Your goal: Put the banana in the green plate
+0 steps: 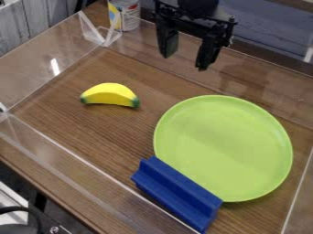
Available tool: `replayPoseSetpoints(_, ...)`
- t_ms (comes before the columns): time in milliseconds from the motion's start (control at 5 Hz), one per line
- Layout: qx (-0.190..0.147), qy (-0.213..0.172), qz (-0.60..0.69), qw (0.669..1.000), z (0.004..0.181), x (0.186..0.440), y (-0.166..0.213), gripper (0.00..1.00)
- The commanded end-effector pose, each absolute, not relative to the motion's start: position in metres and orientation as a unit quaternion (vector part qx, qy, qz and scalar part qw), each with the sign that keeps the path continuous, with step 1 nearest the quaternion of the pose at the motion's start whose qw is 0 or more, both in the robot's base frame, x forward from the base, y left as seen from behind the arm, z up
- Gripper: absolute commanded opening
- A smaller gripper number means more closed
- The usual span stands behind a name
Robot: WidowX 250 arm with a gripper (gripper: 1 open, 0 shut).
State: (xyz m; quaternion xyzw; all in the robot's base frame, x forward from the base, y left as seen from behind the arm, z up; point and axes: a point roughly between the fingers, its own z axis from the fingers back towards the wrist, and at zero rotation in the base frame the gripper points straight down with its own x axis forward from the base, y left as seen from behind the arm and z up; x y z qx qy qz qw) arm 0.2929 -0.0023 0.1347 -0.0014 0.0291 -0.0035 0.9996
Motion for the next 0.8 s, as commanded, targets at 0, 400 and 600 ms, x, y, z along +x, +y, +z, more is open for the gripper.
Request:
replayPoseSetpoints(0, 0.0, 0.038, -0.02, 0.999, 0.128, 0.291, 0.001, 1.0)
replayPoseSetpoints(400, 0.01, 0.054, -0.242, 0.969, 0.12, 0.272, 0.044, 1.0)
replayPoseSetpoints(600, 0.015, 0.05, -0.325, 0.944, 0.114, 0.267, 0.073, 1.0)
